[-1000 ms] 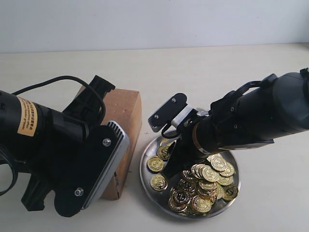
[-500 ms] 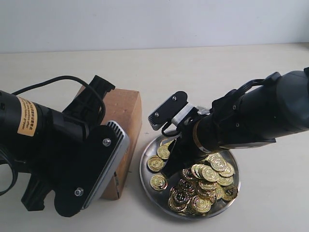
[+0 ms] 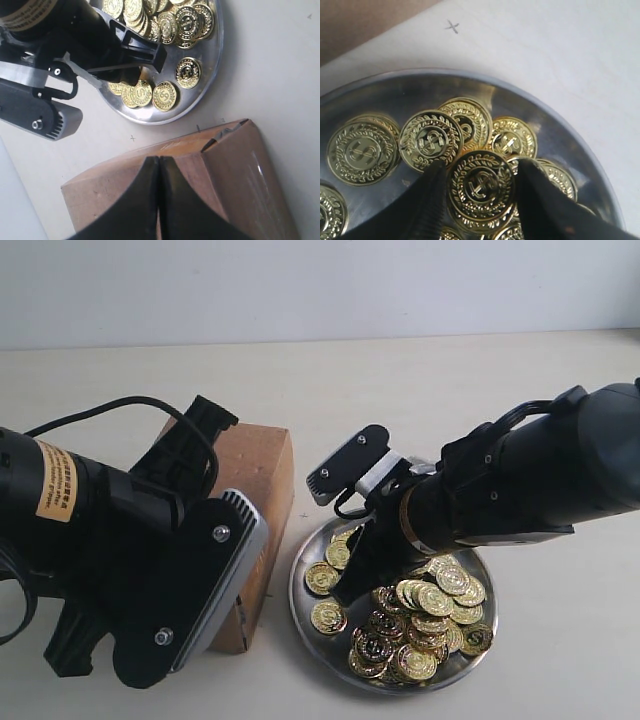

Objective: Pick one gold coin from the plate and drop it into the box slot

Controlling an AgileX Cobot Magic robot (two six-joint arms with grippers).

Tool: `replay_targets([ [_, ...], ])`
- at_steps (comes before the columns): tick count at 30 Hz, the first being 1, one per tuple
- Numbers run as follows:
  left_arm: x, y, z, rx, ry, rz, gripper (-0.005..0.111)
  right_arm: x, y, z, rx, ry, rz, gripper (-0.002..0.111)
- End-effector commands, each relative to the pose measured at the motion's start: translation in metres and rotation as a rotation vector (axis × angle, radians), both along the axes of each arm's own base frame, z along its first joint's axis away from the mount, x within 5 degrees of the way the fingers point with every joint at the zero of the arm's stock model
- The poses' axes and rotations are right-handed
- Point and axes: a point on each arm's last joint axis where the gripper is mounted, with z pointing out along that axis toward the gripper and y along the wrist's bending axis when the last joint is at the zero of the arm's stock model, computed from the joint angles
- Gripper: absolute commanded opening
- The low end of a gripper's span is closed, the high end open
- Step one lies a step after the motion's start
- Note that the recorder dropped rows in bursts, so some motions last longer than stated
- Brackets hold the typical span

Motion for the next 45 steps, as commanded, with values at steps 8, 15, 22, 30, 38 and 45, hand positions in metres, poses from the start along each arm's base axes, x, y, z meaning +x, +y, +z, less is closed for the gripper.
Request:
replay_targets([
  [8, -0.001, 0.001, 0.0, -0.015, 0.013, 0.018, 0.0, 0.0, 0.0, -0.006, -0.02, 0.012, 0.027, 0.043],
  [15, -0.001, 0.001, 0.0, -0.015, 0.013, 0.018, 0.0, 0.0, 0.001, -0.006, -0.009, 0.009, 0.04, 0.047],
  [22, -0.001, 0.001, 0.0, -0.015, 0.013, 0.018, 0.0, 0.0, 0.002, -0.006, -0.007, 0.006, 0.049, 0.047],
  [30, -0.001, 0.001, 0.0, -0.015, 0.013, 0.018, 0.0, -0.001, 0.001, -0.014, -0.027, 0.025, 0.056, 0.046],
  [38, -0.001, 0.001, 0.0, -0.015, 0.013, 0.018, 0.0, 0.004, 0.002, -0.012, -0.036, 0.016, 0.033, 0.042],
  [45, -0.001, 0.001, 0.0, -0.015, 0.013, 0.018, 0.0, 0.004, 0.002, -0.012, -0.035, 0.018, 0.027, 0.04],
])
